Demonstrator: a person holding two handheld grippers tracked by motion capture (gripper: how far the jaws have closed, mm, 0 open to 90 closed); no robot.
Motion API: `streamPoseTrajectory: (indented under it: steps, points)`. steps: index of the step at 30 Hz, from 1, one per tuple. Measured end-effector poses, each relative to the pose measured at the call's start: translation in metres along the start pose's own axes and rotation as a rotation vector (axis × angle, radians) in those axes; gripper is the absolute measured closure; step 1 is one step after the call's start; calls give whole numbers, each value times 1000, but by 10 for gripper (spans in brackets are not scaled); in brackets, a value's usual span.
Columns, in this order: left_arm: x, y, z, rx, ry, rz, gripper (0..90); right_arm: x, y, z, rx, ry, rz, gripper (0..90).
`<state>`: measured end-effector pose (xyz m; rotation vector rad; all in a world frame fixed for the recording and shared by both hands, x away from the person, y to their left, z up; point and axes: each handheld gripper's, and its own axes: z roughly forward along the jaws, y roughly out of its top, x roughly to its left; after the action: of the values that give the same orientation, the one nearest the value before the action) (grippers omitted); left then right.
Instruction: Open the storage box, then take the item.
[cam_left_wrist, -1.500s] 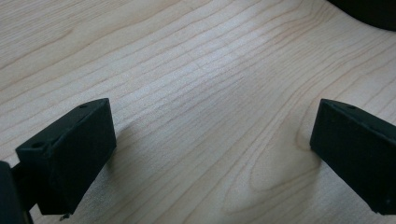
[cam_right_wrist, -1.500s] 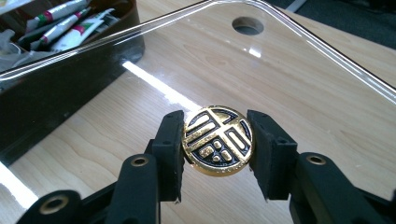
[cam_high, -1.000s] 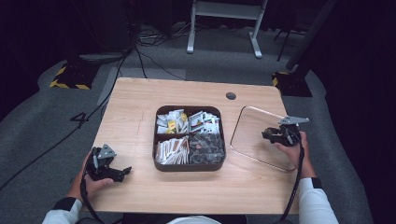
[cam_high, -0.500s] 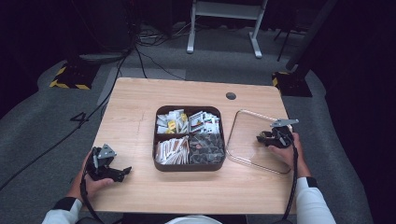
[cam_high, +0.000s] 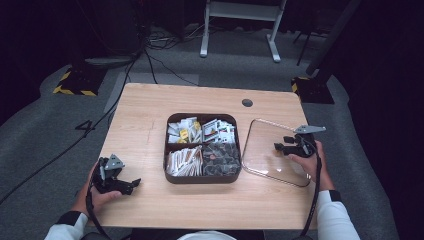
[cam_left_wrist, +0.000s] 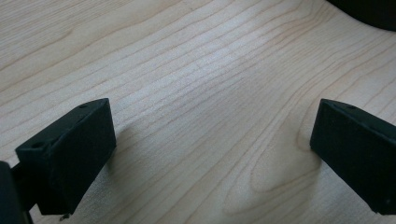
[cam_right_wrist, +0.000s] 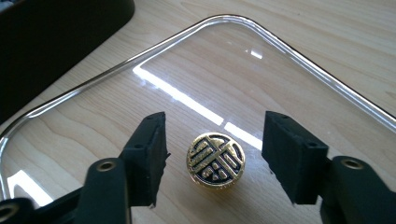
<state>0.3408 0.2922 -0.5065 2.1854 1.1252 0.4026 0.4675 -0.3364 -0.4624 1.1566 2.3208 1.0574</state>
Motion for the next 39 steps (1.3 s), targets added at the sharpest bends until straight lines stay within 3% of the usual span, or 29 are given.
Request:
streamPoseTrajectory:
  steps: [5,13,27,39]
  points:
    - [0,0,0,0,0,0,5,7,8,-7,-40,12,-7,343]
    - [0,0,0,0,-3,-1,5,24,30,-19,-111,24,-37,344]
    - [0,0,0,-1,-2,-1,5,42,51,-22,-161,44,-78,344]
    - [0,0,0,1,-1,-2,5,59,74,-17,-168,64,-124,341]
